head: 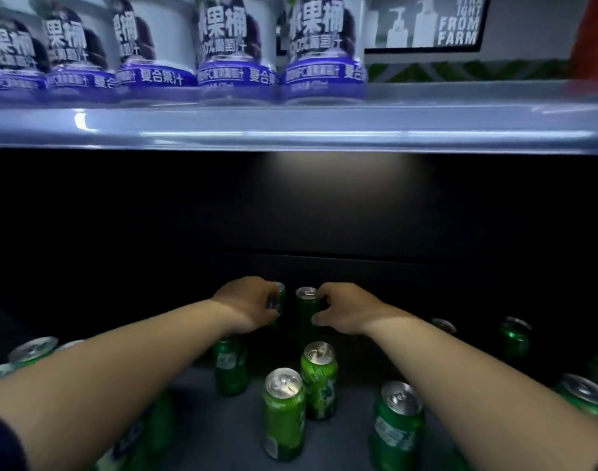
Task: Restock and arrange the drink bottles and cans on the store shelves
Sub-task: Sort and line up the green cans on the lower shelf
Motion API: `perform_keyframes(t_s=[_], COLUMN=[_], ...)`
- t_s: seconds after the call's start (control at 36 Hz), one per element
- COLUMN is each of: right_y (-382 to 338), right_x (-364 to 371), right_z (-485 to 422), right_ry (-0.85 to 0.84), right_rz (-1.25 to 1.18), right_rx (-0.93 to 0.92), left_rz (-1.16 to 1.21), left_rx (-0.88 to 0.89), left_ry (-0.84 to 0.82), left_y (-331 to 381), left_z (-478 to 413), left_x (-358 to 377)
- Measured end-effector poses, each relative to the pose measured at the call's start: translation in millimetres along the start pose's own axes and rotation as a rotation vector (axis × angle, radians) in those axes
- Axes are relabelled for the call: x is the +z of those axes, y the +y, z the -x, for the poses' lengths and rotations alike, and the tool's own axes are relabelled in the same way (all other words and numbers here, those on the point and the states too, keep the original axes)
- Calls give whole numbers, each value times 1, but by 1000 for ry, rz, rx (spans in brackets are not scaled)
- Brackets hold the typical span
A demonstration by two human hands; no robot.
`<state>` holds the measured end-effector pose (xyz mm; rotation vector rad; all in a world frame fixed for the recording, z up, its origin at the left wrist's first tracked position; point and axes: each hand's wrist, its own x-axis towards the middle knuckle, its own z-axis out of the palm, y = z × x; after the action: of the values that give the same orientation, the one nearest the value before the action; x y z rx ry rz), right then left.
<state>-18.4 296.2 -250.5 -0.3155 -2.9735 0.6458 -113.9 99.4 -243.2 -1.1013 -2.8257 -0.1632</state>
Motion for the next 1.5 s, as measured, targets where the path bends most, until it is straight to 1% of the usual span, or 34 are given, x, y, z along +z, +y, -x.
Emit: perform_keyframes(t_s=[0.11,0.19,0.42,0.5,0.69,0.86,1.06,1.19,1.28,1.39,1.5], right_y=[-5,-9,-9,-10,-8,-5,-3,-11,-21,-37,-49], right_x=[15,27,48,54,60,53,20,-13,-31,-50,-54], right_z=[-25,-41,-73,-81,-84,-68,-36,-11,7,33,58], right_ry=[10,20,65,99,162,169,203,241,245,267,305], right_rz=[7,19,35,19,-52,-105,-151,-250,-321,-341,-437], right_rx=[39,69,197,209,188,122,-11,-96,-158,-251,-334], left_rz=[24,17,27,68,193,199,341,426,463,482,491], left_rx=[60,90,59,82,157,210,241,254,242,197,141], left_ry=[16,-19,-121,-165,-102,-58,13,46,68,119,173], left_y=[-21,-30,-45,-49,-46,-39,-28,-16,-9,3,5], left_z=[-31,-54,-96,-103,-104,-86,-53,-28,-12,13,41], left_x=[10,17,39,43,47,41,6,-28,-45,-62,-67])
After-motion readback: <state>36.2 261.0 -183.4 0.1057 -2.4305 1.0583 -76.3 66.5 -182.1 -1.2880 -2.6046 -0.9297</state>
